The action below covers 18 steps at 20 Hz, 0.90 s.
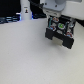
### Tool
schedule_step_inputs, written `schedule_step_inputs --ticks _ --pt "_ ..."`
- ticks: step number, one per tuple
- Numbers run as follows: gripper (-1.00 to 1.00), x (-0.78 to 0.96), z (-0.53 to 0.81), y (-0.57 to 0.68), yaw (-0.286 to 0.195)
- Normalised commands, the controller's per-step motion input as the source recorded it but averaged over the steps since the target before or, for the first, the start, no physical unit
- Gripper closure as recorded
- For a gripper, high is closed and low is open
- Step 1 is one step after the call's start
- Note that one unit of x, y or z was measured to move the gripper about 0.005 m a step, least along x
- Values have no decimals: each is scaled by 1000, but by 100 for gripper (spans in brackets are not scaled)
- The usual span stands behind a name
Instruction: Open the kcup holder, insert the kcup into the holder, and close the kcup holder
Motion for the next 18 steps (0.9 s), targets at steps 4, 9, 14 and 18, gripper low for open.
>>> schedule_step_inputs --ticks 4,9,14,18 --pt "-100 638 -206 -2 54" --pt "-100 443 -143 244 98" --pt "-100 10 -147 245 198" --pt "-100 -153 -98 260 187"
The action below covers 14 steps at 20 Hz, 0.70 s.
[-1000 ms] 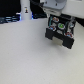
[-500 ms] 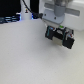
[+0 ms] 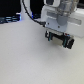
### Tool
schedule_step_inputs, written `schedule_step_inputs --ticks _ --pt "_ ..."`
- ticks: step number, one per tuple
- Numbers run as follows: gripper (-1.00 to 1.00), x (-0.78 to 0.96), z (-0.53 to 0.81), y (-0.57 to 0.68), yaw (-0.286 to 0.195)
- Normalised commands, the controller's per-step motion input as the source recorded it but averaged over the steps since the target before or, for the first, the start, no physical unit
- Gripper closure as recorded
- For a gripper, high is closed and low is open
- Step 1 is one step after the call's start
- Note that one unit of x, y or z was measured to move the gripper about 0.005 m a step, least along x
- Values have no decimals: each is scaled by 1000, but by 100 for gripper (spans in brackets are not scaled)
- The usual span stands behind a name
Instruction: Open the kcup holder, insert the kcup into the holder, and close the kcup holder
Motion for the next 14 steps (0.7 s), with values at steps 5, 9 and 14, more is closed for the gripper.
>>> schedule_step_inputs --ticks 5,9,14 --pt "-100 -353 -34 297 172" --pt "-100 -384 6 377 150" --pt "-100 -342 -53 214 152"
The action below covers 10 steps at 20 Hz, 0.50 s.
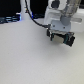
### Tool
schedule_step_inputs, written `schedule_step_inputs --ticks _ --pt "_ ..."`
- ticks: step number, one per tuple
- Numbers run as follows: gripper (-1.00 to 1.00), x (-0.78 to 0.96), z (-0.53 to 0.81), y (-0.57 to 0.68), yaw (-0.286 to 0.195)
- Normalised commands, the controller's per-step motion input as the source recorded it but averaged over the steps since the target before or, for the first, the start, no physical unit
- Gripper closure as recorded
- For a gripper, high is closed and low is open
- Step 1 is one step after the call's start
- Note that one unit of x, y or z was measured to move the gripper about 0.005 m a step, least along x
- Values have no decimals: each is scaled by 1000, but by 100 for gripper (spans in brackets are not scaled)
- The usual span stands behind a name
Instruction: Open the kcup holder, insert the kcup into the holder, and close the kcup holder
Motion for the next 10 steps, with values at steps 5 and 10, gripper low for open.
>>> schedule_step_inputs --ticks 5,10 --pt "100 -389 -124 176 147" --pt "-100 -469 -65 406 119"
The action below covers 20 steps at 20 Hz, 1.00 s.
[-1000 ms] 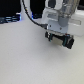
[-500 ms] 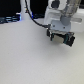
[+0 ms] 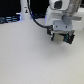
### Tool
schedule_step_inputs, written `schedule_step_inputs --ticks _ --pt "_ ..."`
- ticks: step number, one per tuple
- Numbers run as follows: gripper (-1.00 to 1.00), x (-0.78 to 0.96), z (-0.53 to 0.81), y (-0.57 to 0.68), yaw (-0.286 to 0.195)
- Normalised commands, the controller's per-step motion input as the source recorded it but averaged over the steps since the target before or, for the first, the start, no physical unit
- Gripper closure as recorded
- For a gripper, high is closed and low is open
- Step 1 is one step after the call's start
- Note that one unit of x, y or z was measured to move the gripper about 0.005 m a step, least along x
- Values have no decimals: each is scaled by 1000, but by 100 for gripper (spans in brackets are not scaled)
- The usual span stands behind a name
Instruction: Open the kcup holder, insert the kcup into the holder, and close the kcup holder
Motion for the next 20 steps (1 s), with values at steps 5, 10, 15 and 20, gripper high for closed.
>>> schedule_step_inputs --ticks 5,10,15,20 --pt "-100 -524 1 495 97" --pt "-100 -557 9 521 91" --pt "-100 -597 7 494 95" --pt "-100 -623 9 506 84"
